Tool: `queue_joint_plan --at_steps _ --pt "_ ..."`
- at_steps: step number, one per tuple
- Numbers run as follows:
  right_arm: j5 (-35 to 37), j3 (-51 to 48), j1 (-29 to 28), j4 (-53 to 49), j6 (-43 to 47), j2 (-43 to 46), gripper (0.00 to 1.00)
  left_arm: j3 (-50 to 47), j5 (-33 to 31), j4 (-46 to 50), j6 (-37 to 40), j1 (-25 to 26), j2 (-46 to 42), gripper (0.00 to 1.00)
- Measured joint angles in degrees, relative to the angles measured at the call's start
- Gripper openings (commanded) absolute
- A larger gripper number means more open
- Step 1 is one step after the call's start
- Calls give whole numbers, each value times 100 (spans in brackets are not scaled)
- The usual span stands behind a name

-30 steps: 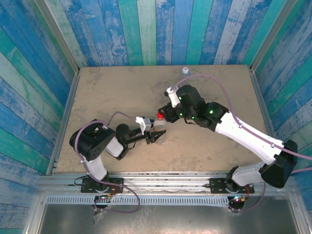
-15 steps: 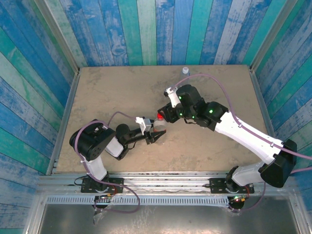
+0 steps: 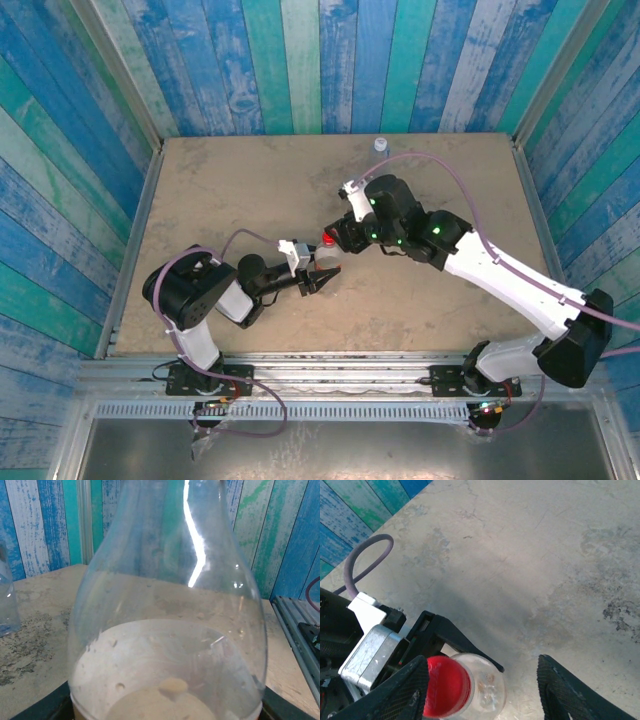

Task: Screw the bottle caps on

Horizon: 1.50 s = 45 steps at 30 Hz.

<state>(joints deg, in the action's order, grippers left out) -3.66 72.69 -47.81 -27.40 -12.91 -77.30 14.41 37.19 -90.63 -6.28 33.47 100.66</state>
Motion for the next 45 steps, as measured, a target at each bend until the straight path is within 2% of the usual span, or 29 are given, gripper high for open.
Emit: queue_joint_plan --at_steps 16,31,45 --pt "0 -162 0 85 -20 111 57 0 0 0 2 0 0 60" --pt "-151 -155 37 133 -146 111 58 -39 -4 -17 -2 -26 0 60" --pt "-719 122 151 188 -278 -160 39 -70 -9 -17 7 -42 -2 60"
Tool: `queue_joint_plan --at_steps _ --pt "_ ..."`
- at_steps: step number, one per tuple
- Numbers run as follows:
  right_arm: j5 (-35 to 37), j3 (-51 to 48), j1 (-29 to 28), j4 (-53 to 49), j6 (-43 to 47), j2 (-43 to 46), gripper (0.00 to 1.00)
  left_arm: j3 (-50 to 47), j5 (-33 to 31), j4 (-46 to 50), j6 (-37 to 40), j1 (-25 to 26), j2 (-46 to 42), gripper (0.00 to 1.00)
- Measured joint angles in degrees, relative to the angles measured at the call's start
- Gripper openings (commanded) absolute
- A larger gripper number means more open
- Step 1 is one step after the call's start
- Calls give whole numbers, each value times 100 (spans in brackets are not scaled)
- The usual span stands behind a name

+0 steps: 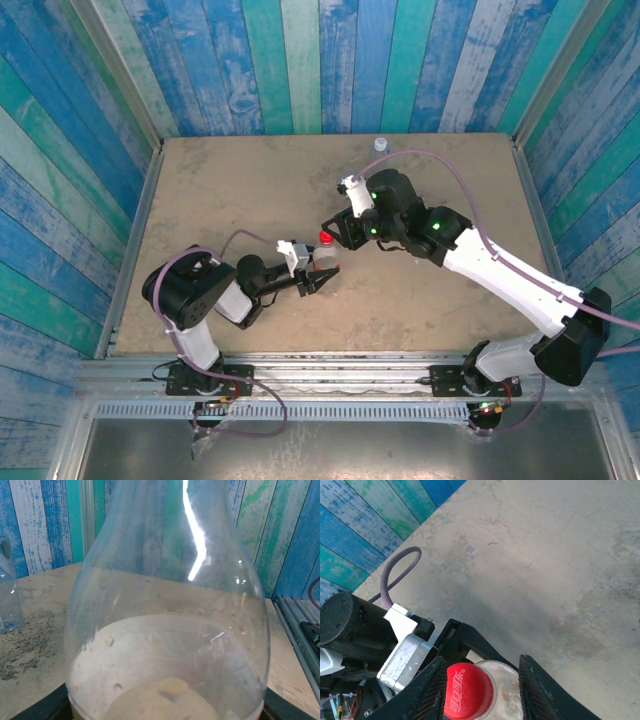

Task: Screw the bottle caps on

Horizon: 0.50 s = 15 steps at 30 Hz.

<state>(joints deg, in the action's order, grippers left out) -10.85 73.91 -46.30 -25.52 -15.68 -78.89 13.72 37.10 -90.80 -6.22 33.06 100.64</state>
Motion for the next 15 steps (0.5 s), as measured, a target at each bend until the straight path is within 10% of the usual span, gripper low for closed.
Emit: queue_joint_plan --at_steps 15 --pt "-289 7 37 -33 -7 -131 26 -17 -9 0 0 0 0 60"
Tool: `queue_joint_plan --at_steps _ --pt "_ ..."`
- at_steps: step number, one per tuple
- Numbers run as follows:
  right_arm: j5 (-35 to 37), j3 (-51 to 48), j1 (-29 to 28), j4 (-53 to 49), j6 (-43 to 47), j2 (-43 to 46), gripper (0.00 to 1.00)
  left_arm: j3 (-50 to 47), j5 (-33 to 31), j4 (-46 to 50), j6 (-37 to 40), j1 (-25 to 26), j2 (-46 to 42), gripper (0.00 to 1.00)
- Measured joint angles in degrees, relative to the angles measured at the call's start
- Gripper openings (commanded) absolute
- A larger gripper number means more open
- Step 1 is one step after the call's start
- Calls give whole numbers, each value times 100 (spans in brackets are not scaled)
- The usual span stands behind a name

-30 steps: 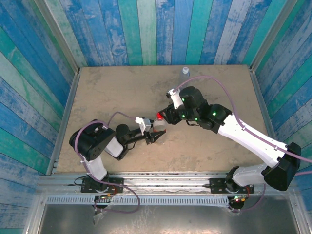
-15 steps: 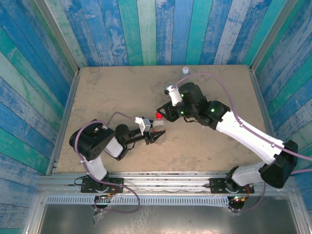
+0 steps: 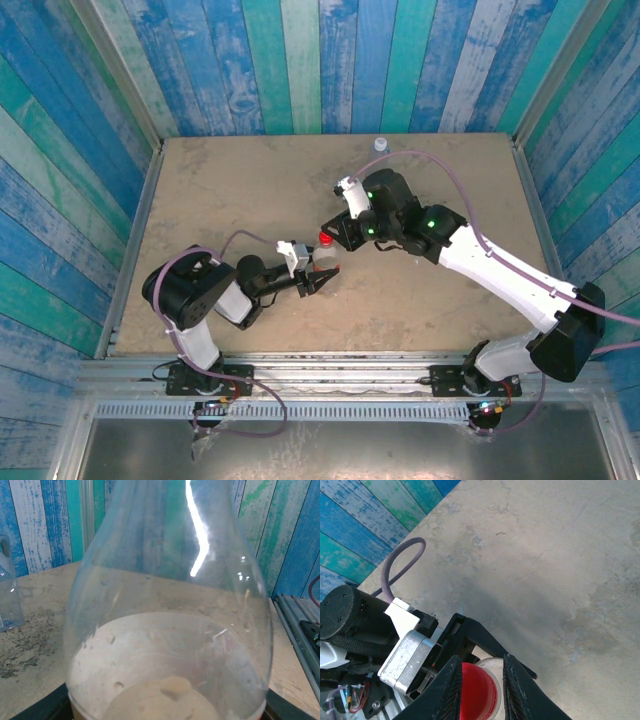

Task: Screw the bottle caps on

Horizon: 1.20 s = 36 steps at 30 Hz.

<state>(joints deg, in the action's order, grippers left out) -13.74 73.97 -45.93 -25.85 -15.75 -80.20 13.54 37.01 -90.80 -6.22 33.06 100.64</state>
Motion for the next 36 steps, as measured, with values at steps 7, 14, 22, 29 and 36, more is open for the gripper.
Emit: queue_joint_plan --at_steps 7,14,22,29,36 --pt "-55 2 26 -31 -17 0 28 0 2 2 -2 -11 2 60" --pt "-120 2 28 -31 -33 2 25 0 2 4 -2 -13 2 60" --pt "-175 -72 31 -50 -116 103 22 2 17 7 -4 -24 2 60" --pt "-245 -166 33 -50 -186 203 21 13 26 13 -4 -33 7 60" --pt "-352 -282 48 -74 -289 339 23 17 63 15 -7 -44 7 60"
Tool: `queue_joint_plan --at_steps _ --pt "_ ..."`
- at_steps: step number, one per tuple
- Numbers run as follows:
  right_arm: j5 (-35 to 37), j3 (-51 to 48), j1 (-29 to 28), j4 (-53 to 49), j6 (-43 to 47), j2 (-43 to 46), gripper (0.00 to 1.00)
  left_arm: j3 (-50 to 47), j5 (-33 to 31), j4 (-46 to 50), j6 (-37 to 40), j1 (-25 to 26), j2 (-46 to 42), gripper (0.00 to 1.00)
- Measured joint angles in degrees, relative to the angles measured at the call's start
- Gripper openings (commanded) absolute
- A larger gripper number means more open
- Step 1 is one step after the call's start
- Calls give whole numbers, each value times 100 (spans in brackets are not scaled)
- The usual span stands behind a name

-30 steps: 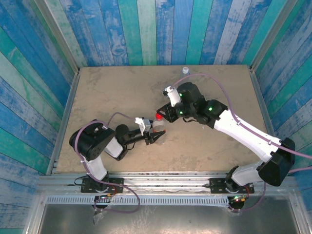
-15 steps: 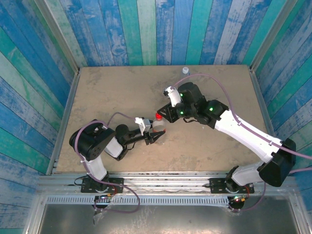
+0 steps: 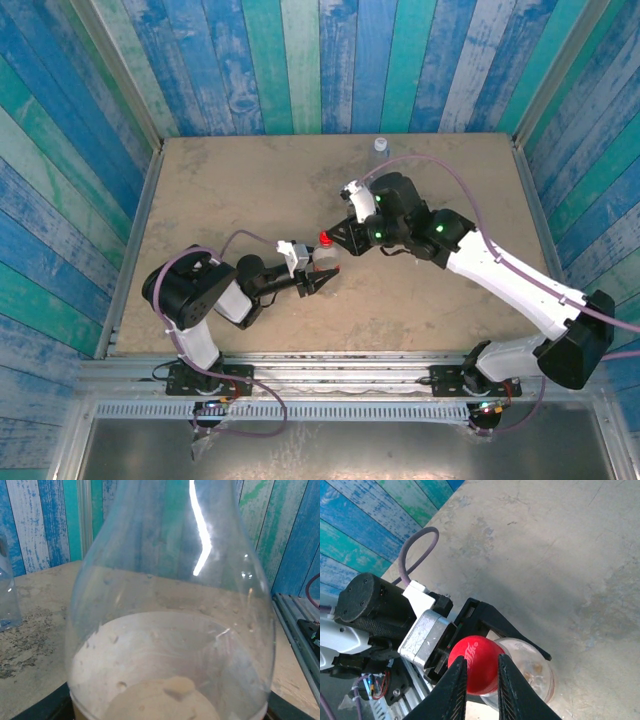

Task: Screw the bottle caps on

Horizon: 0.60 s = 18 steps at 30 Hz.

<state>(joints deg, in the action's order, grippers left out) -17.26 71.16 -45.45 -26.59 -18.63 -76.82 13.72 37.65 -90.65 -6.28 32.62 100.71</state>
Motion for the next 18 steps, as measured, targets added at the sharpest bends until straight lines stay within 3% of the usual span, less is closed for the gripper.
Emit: queue_joint_plan --at_steps 6,18 --pt "-4 -57 2 -59 -103 149 36 13 -2 11 -13 -17 0 60" --pt "-299 -20 334 140 -304 -90 32 11 0 17 9 -17 0 61"
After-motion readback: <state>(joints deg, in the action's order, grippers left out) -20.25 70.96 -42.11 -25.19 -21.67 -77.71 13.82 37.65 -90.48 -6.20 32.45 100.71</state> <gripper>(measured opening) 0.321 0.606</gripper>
